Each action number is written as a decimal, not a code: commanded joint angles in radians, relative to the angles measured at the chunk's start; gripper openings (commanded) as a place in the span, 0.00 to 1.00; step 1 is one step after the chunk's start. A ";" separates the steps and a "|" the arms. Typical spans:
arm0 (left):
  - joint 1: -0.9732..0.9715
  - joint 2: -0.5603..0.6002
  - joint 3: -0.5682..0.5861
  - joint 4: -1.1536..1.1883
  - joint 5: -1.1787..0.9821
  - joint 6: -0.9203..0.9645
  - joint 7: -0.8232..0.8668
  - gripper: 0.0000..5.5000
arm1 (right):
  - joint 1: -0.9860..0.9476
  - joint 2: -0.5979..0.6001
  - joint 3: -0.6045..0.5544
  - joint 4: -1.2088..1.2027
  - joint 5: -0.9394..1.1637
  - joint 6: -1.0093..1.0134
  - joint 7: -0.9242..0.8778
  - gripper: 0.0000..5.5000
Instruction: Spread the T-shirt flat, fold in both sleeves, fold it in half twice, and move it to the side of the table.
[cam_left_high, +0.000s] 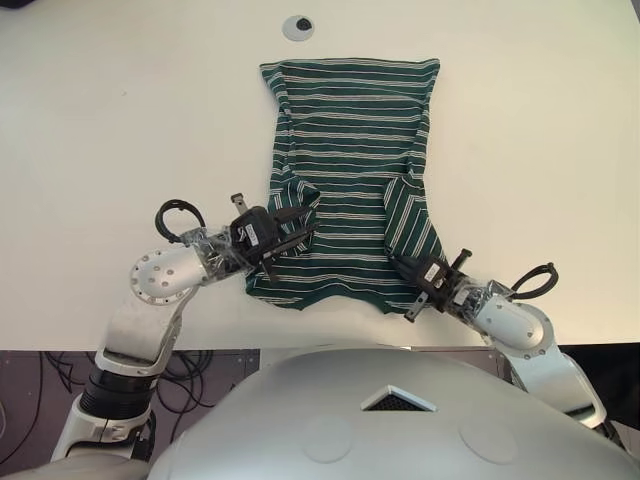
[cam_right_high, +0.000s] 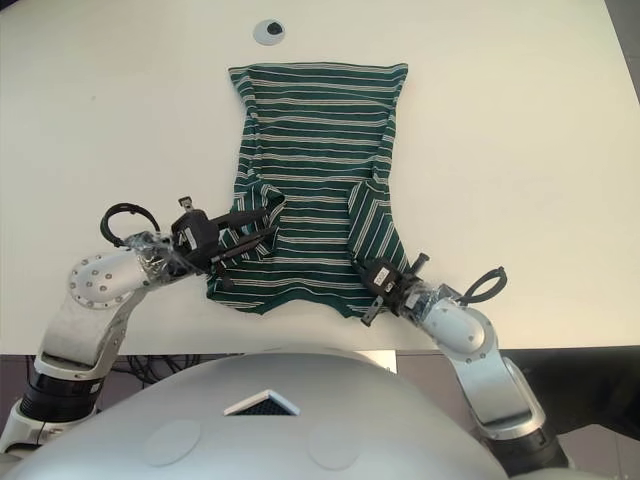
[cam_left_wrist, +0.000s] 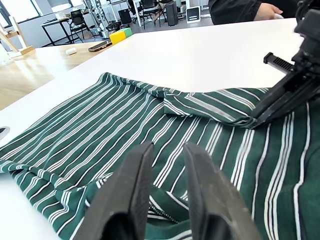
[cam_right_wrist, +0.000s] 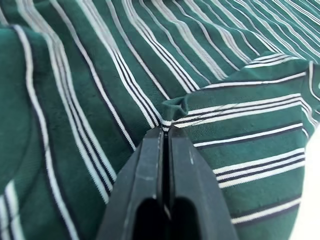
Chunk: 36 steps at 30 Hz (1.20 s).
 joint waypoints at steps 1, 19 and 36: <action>-0.029 -0.015 0.043 0.067 0.002 -0.081 0.016 0.19 | 0.014 0.004 -0.058 -0.032 0.077 0.057 0.015 0.15; 0.160 0.343 0.133 0.216 0.108 -0.405 -0.259 0.60 | 0.260 -0.217 -0.334 -0.166 0.196 -0.133 0.269 0.68; 0.103 0.315 0.007 0.323 0.264 -0.458 -0.226 0.61 | 0.157 -0.218 -0.138 0.093 -0.192 -0.270 0.131 0.71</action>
